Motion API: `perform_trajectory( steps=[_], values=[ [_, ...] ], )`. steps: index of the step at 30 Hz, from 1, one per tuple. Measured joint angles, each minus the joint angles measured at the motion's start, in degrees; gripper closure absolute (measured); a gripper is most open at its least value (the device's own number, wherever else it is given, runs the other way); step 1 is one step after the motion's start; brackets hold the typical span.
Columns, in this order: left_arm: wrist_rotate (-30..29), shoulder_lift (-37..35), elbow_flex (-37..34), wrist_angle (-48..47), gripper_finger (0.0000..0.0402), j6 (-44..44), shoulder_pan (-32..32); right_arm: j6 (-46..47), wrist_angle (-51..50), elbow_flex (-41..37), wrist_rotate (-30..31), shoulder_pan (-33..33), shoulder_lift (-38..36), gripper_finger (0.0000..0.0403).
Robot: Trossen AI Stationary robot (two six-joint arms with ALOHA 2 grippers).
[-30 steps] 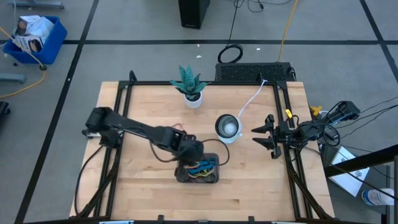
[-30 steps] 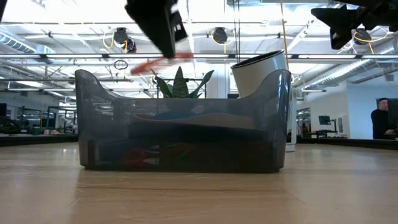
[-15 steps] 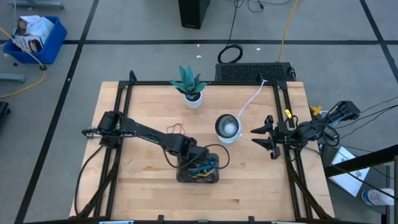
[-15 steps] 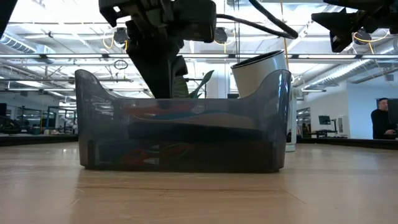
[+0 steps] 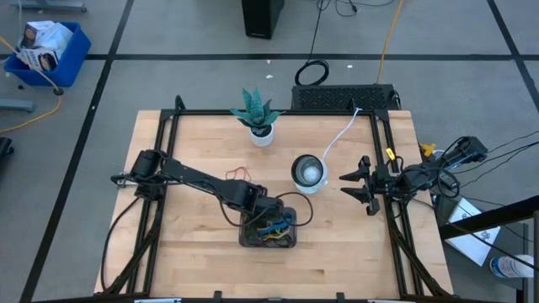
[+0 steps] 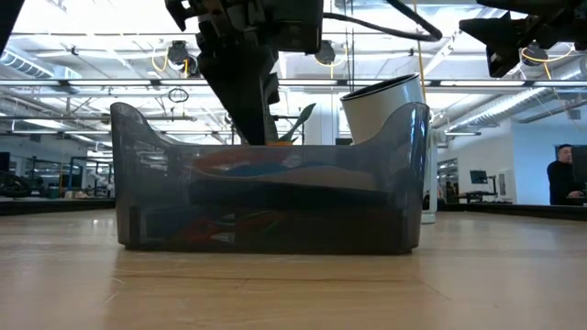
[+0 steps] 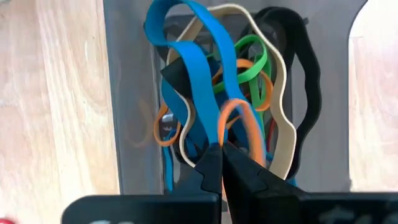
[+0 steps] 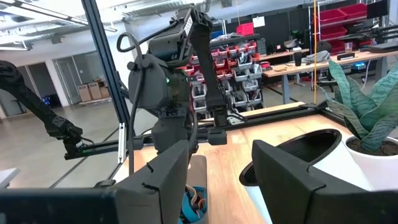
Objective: Pick and place rubber bands into bin
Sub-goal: Put the orange rubber band into the gray bin
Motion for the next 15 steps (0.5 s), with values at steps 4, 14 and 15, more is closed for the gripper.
perform_trajectory(
  steps=[4,14,15],
  values=[
    [0.31,-0.01,0.0,-0.2,0.0387,-0.17,0.0,0.0,0.02,-0.02,-0.01,0.0,0.0,0.0229],
    [1.16,-0.1,0.9,-5.33,0.0283,2.12,0.04,-0.01,0.02,-0.04,-0.01,-0.01,0.0,0.0227],
    [1.6,-0.22,1.61,-7.17,0.0274,2.49,0.04,0.0,0.0,-0.04,-0.01,-0.01,0.0,0.0227]
  ],
)
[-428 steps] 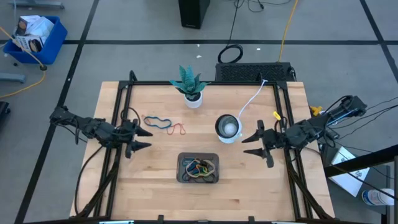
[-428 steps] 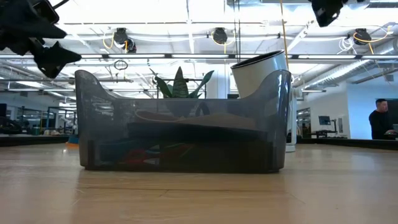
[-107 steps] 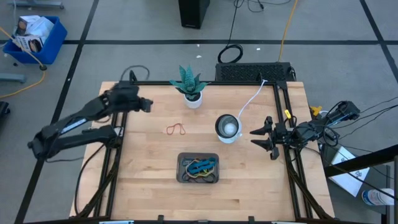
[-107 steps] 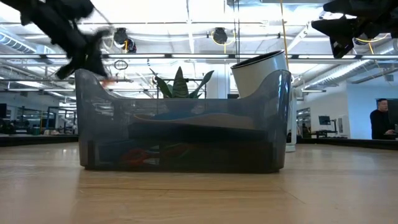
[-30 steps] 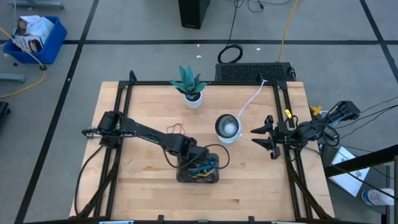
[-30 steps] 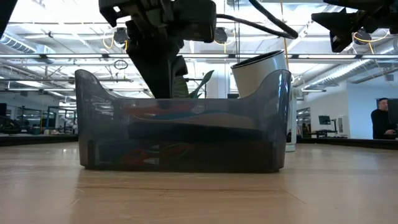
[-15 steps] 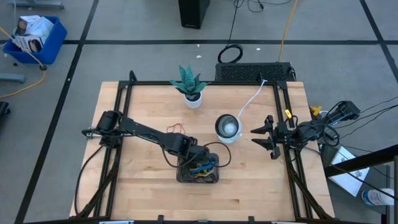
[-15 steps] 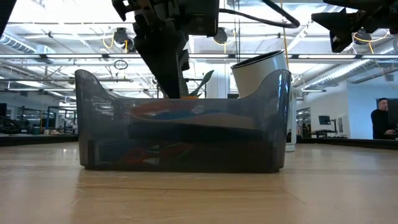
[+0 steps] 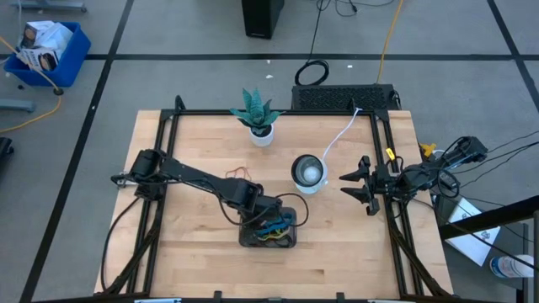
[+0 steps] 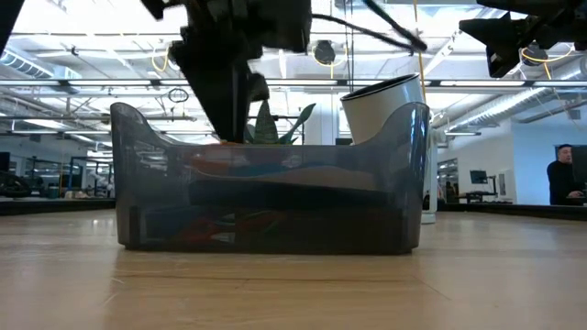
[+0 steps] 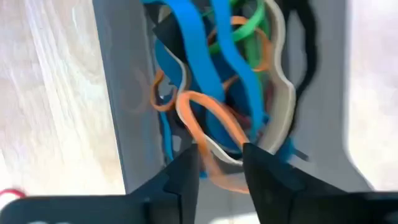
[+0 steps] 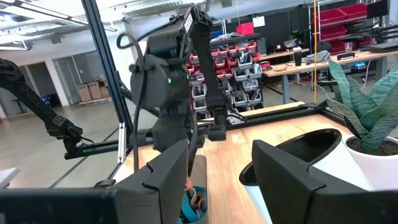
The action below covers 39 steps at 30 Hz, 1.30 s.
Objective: Pick and place rubber bands into bin
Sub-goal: Put the orange rubber band into the gray bin, then put the red rubber band into the gray bin
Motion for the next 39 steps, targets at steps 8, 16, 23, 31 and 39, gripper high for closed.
perform_trajectory(
  steps=[8,16,23,31,39],
  values=[
    [0.52,-0.25,8.73,-7.85,0.0239,2.26,0.44,-0.39,0.03,0.0,0.0,0.02,0.0,0.023],
    [-0.31,-3.21,24.66,-27.5,0.0236,3.14,2.7,-0.44,0.05,0.0,0.0,0.0,0.0,0.023],
    [-11.47,-15.3,30.0,-25.01,0.0236,-0.85,6.15,-0.44,-0.05,0.0,-0.02,0.02,0.0,0.0228],
    [-29.85,-24.9,29.99,-28.6,0.0236,-12.95,8.88,-0.46,-0.3,0.0,-0.02,0.01,0.0,0.0231],
    [-29.84,-25.71,29.9,-32.29,0.0236,-14.37,9.31,-0.52,-0.55,0.0,-0.02,0.02,0.0,0.0227]
  ],
)
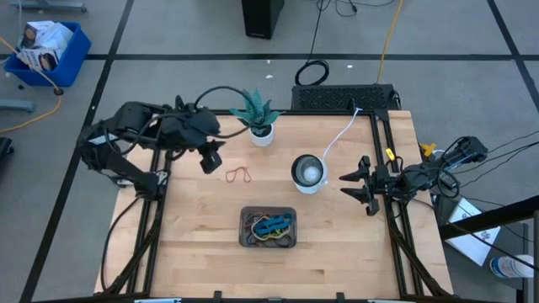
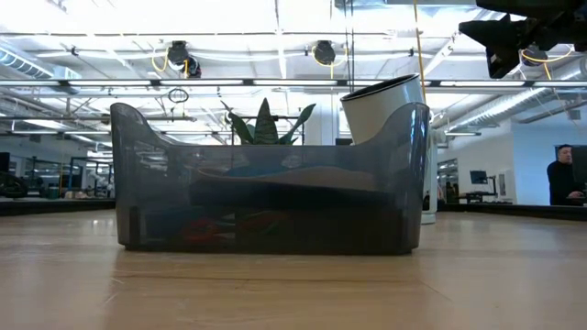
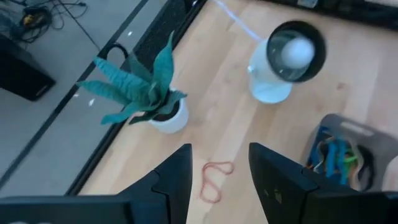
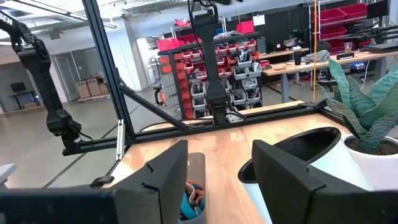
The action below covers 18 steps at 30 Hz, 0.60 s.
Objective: Pick and place rubber bands into bin
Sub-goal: Put the red rubber band into the gray bin
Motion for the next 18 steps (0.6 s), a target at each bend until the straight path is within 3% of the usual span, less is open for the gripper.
perform_trajectory(
  steps=[10,18],
  values=[
    [1.76,2.67,-4.02,-4.14,0.0236,-5.31,6.35,-0.09,-1.67,0.0,0.04,-0.01,-0.04,0.0228],
    [1.77,3.11,-21.47,-2.51,0.0236,-10.57,13.25,0.04,-2.82,0.0,0.01,-0.02,-0.04,0.0231]
  ],
)
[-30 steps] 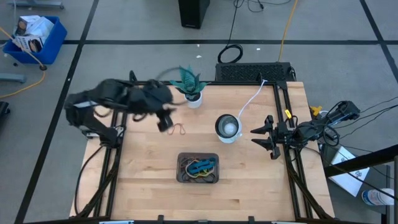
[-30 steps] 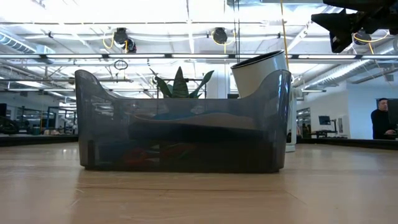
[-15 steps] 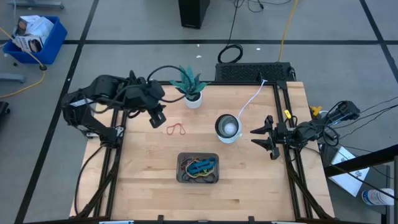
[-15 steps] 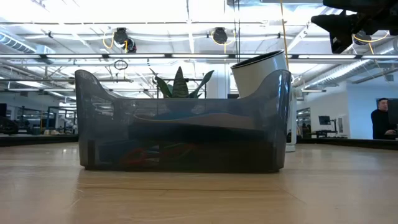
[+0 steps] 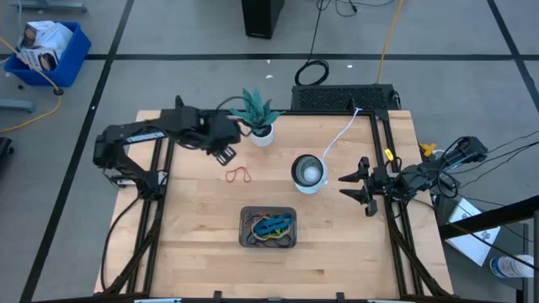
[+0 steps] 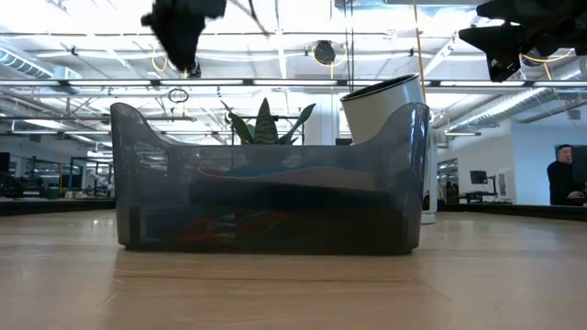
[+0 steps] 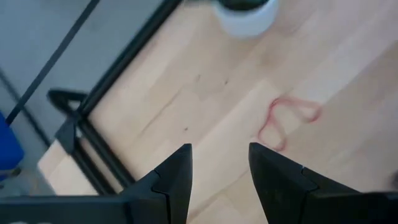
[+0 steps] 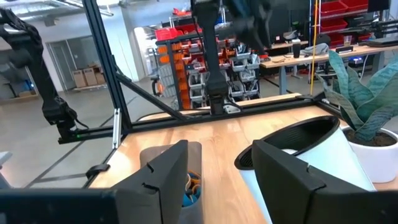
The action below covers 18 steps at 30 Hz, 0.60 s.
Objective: Pick and place rubber bands into bin
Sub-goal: Put the red rubber band into the gray bin
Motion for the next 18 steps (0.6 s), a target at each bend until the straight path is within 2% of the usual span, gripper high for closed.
perform_trajectory(
  steps=[5,9,13,18],
  values=[
    [1.18,0.24,-13.57,10.17,0.0236,-0.12,1.64,0.0,0.0,0.0,0.02,0.01,-0.01,0.0228],
    [9.67,0.18,-23.73,23.43,0.0236,0.97,2.68,0.02,-0.01,0.0,0.02,0.0,0.02,0.0228],
    [11.9,0.12,-31.56,31.1,0.0236,-0.35,3.44,0.02,0.02,0.0,0.02,0.01,0.0,0.0231],
    [14.03,0.07,-38.05,36.12,0.0236,-1.84,4.45,0.02,0.52,0.0,0.02,0.0,0.02,0.0228]
  ],
)
